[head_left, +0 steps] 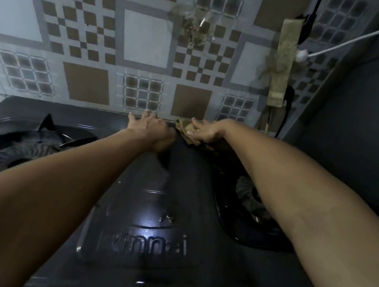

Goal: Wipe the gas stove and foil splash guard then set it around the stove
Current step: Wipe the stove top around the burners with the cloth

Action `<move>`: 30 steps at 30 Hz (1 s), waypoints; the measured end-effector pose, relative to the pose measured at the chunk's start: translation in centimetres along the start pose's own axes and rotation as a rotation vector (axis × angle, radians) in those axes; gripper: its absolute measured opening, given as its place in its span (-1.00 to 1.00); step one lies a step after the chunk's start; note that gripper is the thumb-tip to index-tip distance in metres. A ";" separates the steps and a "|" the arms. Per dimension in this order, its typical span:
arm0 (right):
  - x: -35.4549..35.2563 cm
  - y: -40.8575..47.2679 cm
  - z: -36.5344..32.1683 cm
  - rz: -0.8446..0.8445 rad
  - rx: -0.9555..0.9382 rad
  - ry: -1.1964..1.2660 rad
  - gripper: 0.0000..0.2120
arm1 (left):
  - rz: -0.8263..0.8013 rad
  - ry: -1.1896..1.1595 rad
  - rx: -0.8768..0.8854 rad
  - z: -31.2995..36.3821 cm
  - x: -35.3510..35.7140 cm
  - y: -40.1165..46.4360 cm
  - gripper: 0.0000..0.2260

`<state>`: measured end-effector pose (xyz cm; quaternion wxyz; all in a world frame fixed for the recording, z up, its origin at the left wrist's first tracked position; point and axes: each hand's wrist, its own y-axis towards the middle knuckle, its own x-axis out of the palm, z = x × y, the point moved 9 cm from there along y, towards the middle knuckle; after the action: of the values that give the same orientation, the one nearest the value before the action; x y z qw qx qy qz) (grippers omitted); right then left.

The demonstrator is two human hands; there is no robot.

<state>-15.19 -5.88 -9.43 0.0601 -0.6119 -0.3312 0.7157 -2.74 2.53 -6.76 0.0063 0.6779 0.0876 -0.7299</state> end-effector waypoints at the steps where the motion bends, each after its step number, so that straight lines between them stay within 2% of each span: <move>1: 0.1 0.2 1.9 -0.040 0.005 0.018 -0.29 | 0.012 -0.021 0.010 1.3 0.1 0.4 -0.51; 3: 0.2 0.6 5.6 -0.097 0.016 0.000 -0.23 | 0.052 -0.078 0.027 3.7 0.2 1.3 -0.49; 9: 0.2 -0.4 16.0 -0.065 0.068 0.029 -0.21 | 0.173 -0.252 0.137 12.2 0.0 2.4 -0.47; 13: 1.1 0.2 17.8 -0.018 -0.027 0.157 -0.08 | 0.125 -0.258 0.253 18.0 0.4 2.6 -0.41; 17: 1.5 -1.0 20.9 0.086 0.040 0.288 -0.24 | 0.022 -0.173 0.368 21.0 2.4 2.9 -0.42; 21: 4.4 -2.9 24.7 0.041 0.130 0.502 -0.18 | -0.022 -0.230 0.360 20.8 2.9 3.2 -0.52; 24: 5.7 -4.6 24.7 0.088 0.137 0.733 -0.17 | -0.014 -0.244 0.333 20.6 3.0 3.4 -0.55; 27: 7.2 -6.4 24.9 0.151 0.181 0.989 -0.31 | -0.006 -0.215 0.318 20.6 3.0 3.6 -0.55; 30: 10.1 -8.5 25.7 0.135 0.242 1.275 -0.69 | -0.005 -0.208 0.309 20.7 3.0 3.8 -0.55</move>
<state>-43.93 -4.70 -12.40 0.2681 -0.9249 -0.1083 0.2469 -22.95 -3.72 -8.88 -0.0910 0.5913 -0.0250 -0.8009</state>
